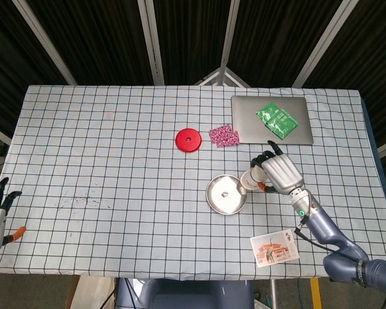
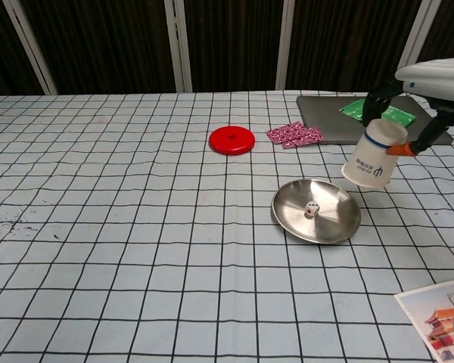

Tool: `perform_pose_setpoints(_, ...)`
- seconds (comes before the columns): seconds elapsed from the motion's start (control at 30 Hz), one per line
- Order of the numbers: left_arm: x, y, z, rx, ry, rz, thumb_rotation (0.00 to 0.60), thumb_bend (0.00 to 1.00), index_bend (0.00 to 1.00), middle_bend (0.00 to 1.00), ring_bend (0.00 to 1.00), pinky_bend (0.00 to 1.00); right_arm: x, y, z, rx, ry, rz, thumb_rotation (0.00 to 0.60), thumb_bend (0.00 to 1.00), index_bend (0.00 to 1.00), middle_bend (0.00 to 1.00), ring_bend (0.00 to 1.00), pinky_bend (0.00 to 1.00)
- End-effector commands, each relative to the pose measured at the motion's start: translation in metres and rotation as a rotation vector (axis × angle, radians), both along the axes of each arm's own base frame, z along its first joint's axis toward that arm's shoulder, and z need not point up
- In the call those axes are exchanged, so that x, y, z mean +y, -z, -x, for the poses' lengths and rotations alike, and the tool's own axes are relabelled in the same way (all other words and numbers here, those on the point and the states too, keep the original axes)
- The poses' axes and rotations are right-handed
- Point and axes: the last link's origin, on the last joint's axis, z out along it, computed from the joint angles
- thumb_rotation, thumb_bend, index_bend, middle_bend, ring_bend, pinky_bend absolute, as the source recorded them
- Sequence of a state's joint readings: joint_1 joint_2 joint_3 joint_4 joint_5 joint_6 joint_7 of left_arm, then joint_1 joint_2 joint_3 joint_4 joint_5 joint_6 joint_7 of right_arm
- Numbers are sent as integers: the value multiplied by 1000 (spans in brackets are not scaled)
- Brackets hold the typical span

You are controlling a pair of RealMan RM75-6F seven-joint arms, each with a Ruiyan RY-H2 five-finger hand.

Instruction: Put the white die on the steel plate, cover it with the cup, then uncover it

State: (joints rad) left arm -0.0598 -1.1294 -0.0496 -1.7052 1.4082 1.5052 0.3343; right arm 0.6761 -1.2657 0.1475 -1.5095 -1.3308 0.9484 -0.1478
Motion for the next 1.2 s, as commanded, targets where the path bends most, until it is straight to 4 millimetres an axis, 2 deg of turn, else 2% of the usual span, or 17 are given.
perform_pose_setpoints(0.03,0,-3,1,-4,2,-6,600,229,230,0,0,128,7,2,-13,-9,-8,3,600,357,428,466,278,21)
perform_pose_setpoints(0.27,1,-2,1,-9,6,0,600,229,230,0,0,128,15,21,-25,-22,-28,-27,600,357,428,466,278,21)
perform_pose_setpoints(0.57,1,-3,2,-8,2,-6,600,229,230,0,0,128,15,39,-27,18,-70,-10,600,357,431,466,278,22)
perform_pose_setpoints(1.2,2,-3,2,-4,1,-5,600,229,230,0,0,128,27,58,-32,24,-117,-15,600,357,457,467,278,21)
